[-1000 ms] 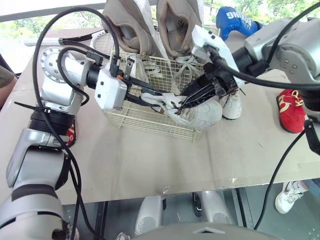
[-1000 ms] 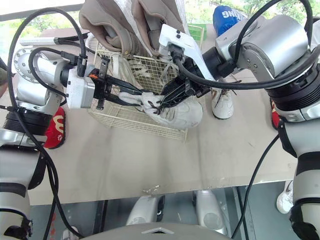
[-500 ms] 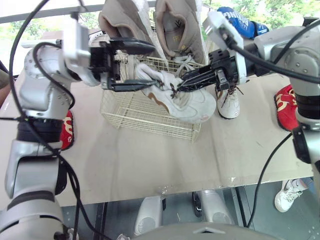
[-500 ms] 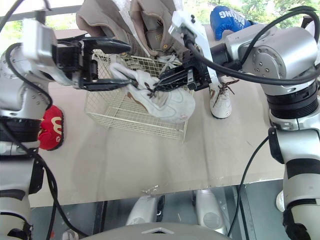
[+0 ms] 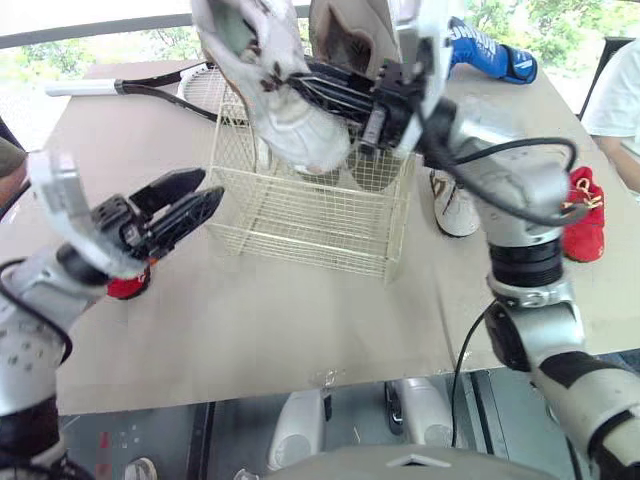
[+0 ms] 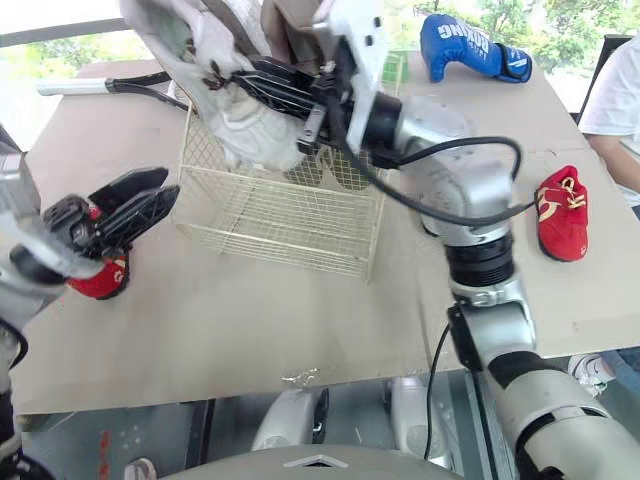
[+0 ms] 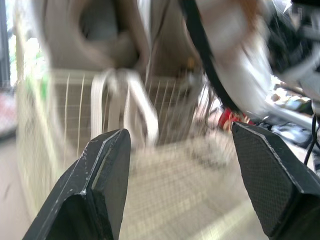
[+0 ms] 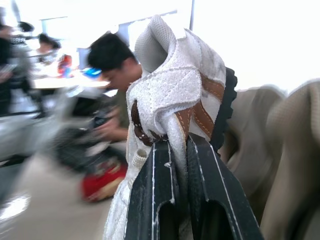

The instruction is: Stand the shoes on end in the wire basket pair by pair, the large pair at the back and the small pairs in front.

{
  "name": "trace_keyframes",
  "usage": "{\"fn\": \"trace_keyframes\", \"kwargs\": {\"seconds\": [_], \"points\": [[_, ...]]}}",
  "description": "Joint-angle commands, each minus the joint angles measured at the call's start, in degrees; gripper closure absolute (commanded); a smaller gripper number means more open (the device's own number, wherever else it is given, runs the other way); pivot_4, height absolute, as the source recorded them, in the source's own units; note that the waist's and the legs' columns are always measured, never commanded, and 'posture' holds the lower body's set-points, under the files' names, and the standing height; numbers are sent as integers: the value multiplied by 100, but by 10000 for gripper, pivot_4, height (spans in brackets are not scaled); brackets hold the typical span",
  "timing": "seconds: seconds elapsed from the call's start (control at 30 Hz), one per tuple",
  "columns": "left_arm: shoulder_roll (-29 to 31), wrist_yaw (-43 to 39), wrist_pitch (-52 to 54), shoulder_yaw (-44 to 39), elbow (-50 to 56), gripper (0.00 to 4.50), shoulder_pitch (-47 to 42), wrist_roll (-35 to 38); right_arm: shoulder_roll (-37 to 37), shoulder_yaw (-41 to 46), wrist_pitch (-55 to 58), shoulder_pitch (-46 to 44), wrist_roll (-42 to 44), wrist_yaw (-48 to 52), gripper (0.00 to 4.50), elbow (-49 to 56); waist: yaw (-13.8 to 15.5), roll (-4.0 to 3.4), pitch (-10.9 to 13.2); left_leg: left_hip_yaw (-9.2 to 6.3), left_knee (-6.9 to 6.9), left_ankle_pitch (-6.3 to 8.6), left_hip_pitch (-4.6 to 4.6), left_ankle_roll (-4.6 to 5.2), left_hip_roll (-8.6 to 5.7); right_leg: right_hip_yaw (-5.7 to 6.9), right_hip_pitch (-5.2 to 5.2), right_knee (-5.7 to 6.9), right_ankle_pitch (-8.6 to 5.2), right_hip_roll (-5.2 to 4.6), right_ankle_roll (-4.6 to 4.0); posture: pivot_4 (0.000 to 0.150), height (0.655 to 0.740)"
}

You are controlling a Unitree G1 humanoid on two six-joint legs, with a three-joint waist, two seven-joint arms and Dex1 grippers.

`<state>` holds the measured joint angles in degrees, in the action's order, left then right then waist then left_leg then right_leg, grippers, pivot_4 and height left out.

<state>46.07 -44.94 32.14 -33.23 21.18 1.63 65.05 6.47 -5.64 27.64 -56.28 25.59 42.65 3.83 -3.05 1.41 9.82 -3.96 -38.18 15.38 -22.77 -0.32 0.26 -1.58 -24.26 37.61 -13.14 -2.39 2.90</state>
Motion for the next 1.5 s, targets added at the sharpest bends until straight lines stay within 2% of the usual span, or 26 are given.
{"fn": "trace_keyframes", "kwargs": {"seconds": [0.03,0.07,0.2,0.4,0.47,0.53,0.63,0.77,0.93,1.1,1.13,1.2,1.33,1.47,1.5], "points": [[-226,233,-59,-516,739,10337,480,113,-560,-172,-1265,-105,-587,-535,45000,-255,59,-3,2,1,0,0,0,0,-2,0,0,0,0,-1,0,1500,7400],[-285,319,-62,-562,814,10337,553,145,-661,-187,-1403,-110,-653,-599,45000,-343,83,-2,1,4,1,0,2,0,-4,-1,0,3,0,-3,-1,1500,7400],[-561,567,-176,-836,1129,10337,972,71,-1400,-576,-3524,273,-1607,-1254,45000,-1382,99,2,-2,24,0,-1,5,-3,-13,5,4,2,0,-6,-1,1500,7400],[-631,700,-238,-906,1321,10337,1139,9,-1756,-789,-5835,347,-2657,-2254,45000,-3438,72,9,-11,33,-1,-5,11,-9,-20,4,9,4,1,-5,-2,1500,7400],[-639,749,-265,-907,1363,10337,1173,-11,-1819,-874,-6436,260,-2926,-2593,45000,-4136,59,42,-31,41,16,-2,91,-7,-18,-1,80,-4,-1,-2,-5,1500,7400],[-649,771,-278,-891,1407,10337,1212,-24,-1857,-915,-6870,174,-3257,-3139,45000,-4754,46,45,-37,41,33,12,171,15,-15,-2,154,-29,-17,4,-30,1500,7400],[-663,811,-297,-855,1442,10337,1246,-36,-1866,-1045,-7254,119,-3705,-3838,45000,-5432,51,56,-76,29,80,9,322,8,3,-7,302,-85,-32,12,-23,1500,7400],[-676,830,-308,-830,1455,10337,1268,-44,-1942,-1151,-7501,150,-3722,-3917,45000,-5871,52,55,-111,4,80,23,381,-17,12,-30,360,-90,-38,12,-22,1500,7400],[-704,791,-341,-829,1453,10337,1336,-77,-2106,-993,-6720,112,-2897,-2817,45000,-5788,54,56,-131,12,83,24,398,-18,11,-74,369,-89,-39,12,-21,1500,7400],[-705,775,-387,-828,1445,10337,1390,-82,-2159,-833,-5262,286,-1995,-2262,45000,-4675,64,47,-122,6,100,24,383,-18,13,-76,348,-89,-39,-10,-22,1500,7400],[-722,777,-401,-803,1451,10337,1398,-96,-2162,-790,-5026,277,-1865,-2296,45000,-4451,65,35,-115,6,104,11,369,5,12,-74,330,-88,-39,-10,-22,1500,7400],[-758,780,-428,-750,1459,10337,1407,-131,-2149,-777,-4772,246,-1780,-2473,45000,-4193,73,17,-103,7,107,5,287,6,8,-58,244,-76,-22,16,-48,1500,7400],[-799,782,-453,-686,1446,10337,1375,-198,-2175,-945,-4428,227,-1780,-2526,45000,-4205,81,14,-102,7,114,2,181,1,3,-44,141,-72,-14,23,-41,1500,7400],[-814,778,-462,-746,1438,10337,1403,-219,-2202,-1036,-3320,385,-1430,-2236,45000,-3955,76,14,-102,17,129,4,184,2,4,-46,138,-82,-19,14,-48,1500,7400],[-825,784,-467,-768,1453,10158,1431,-213,-2150,-1089,-2960,473,-1323,-2107,42036,-3756,76,14,-102,17,129,4,185,2,4,-46,138,-83,-19,14,-49,1500,7400]]}}
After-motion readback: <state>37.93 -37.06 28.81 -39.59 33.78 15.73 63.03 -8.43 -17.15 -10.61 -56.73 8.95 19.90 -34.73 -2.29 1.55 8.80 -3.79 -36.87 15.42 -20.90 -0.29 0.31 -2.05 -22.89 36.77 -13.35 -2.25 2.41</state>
